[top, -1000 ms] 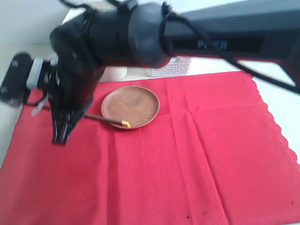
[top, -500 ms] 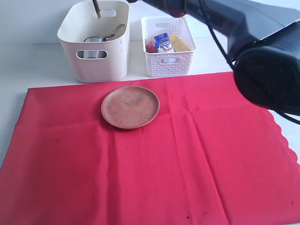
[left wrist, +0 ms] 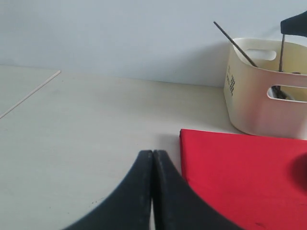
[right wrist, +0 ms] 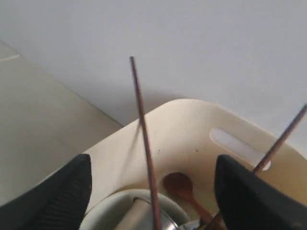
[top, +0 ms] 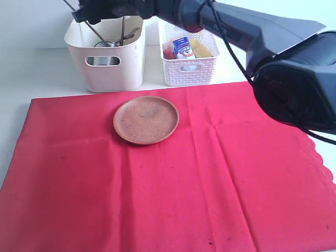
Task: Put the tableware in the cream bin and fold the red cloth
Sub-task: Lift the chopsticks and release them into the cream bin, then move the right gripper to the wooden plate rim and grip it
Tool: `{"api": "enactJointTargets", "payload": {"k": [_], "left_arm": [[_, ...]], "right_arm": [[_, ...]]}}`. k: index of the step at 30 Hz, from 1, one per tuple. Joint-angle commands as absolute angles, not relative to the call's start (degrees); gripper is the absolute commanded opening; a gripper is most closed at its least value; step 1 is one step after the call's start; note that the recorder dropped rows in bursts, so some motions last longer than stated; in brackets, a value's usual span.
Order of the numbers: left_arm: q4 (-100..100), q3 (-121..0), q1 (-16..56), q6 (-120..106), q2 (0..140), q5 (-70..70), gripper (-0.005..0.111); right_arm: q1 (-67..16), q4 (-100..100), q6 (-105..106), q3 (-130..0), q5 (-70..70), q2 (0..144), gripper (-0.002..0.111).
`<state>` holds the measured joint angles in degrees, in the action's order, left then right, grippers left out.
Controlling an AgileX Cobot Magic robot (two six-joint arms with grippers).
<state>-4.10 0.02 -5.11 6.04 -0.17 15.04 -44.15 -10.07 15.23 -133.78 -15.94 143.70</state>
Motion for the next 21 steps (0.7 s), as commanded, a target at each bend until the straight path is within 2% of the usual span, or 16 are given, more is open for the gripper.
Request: {"api": "enactJointTargets", "payload": {"k": [1, 5, 8, 15, 21], "left_arm": [[-3.9, 0.0, -5.3, 6.2, 0.0, 14.8, 0.001], [-3.9, 0.0, -5.3, 6.2, 0.0, 14.8, 0.001], [-3.9, 0.0, -5.3, 6.2, 0.0, 14.8, 0.001], [-3.9, 0.0, -5.3, 6.2, 0.0, 14.8, 0.001], [-3.9, 0.0, -5.3, 6.2, 0.0, 14.8, 0.001]], "right_arm": [[-43.3, -9.9, 14.9, -134.4, -26.7, 137.2, 0.072], [-42.7, -9.5, 14.9, -134.4, -38.6, 132.1, 0.071], [-42.5, -6.2, 14.7, -134.4, -47.1, 128.4, 0.064], [-42.5, 3.5, 6.5, -134.4, -65.6, 123.2, 0.027], [-42.5, 7.9, 3.3, -134.2, -70.0, 121.5, 0.001]]}}
